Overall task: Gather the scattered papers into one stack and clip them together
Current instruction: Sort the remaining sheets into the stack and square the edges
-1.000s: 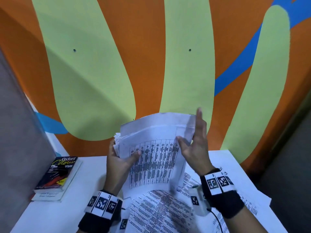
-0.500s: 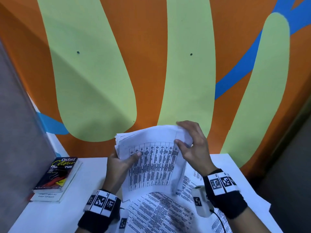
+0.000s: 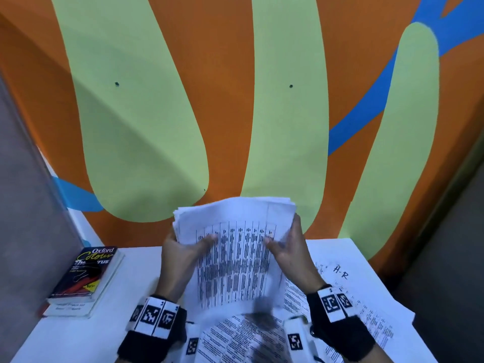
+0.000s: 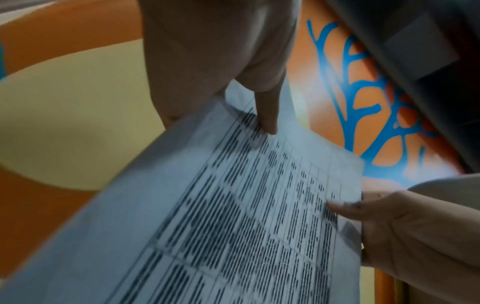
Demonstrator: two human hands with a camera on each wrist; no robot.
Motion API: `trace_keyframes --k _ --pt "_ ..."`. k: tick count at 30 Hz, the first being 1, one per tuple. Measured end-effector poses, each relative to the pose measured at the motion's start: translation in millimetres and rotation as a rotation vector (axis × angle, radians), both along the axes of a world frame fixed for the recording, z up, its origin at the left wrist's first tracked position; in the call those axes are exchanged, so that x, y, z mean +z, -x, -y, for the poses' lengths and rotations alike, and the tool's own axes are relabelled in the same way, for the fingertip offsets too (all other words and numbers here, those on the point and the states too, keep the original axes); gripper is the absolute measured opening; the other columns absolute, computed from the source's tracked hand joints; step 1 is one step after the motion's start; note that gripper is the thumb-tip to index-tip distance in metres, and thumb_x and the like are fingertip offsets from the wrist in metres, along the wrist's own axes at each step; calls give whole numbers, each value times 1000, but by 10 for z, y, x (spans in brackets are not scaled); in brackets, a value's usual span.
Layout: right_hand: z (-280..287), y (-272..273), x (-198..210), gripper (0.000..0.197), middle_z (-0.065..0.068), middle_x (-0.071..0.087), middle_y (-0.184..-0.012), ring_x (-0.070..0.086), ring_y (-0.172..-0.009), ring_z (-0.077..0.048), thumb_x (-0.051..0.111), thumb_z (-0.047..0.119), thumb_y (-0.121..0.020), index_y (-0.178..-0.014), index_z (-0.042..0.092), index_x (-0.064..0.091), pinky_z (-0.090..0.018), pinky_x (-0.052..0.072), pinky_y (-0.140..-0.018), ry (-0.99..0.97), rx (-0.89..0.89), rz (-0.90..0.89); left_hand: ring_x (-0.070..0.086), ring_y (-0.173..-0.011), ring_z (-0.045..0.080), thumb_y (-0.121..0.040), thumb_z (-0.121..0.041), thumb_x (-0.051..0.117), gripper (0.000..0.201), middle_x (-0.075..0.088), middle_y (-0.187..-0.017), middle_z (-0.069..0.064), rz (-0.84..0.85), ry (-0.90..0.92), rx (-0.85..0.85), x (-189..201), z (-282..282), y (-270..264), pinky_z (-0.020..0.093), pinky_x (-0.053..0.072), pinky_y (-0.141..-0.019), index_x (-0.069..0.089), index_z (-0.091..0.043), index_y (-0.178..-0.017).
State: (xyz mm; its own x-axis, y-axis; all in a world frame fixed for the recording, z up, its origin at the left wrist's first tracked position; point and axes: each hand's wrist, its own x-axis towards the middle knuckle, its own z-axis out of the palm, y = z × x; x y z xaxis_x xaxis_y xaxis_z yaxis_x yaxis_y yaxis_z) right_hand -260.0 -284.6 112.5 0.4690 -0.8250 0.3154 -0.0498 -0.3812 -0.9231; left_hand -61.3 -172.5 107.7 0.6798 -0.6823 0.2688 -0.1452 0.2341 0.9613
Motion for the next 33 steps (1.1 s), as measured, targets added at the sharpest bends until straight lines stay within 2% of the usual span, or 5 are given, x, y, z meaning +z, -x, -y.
trace_keyframes --k 5,9,15,22,33 --pt "-110 -29 -205 32 -15 62 -100 58 -100 -31 50 10 -97 -123 25 40 -40 49 -88 38 -94 -122 49 -53 13 -51 -52 87 48 59 -60 0 7 -31 36 -135 -24 40 28 41 -60 60 -14 -62" --pt "-84 -13 -57 33 6 51 -75 52 -65 5 54 8 -95 -123 19 39 -12 41 -58 102 -86 -55 59 -64 17 -54 -33 91 35 69 -72 7 -39 -6 35 -5 -61 10 33 47 -66 68 -11 -66" --pt "-161 33 -323 43 10 60 -108 58 -99 2 47 8 -98 -137 17 32 -33 49 -92 -53 -73 -170 73 -90 27 -60 -26 91 38 78 -84 -5 -44 -164 -35 -364 -98 50 32 58 -72 72 -12 -90" --pt "-177 -25 -130 32 14 52 -89 53 -75 11 47 5 -98 -124 17 33 -13 45 -68 47 -99 -111 72 -73 14 -71 -18 82 16 76 -78 -7 47 -106 13 -218 -150 58 28 57 -67 70 -15 -83" --pt "157 337 -1182 71 -13 34 -142 32 -132 -33 62 52 -82 -139 18 37 -46 38 -103 -35 -83 -1109 36 -54 16 -81 -40 73 58 42 -54 7 148 -188 398 -234 -278 -318 30 30 -51 46 1 -50"
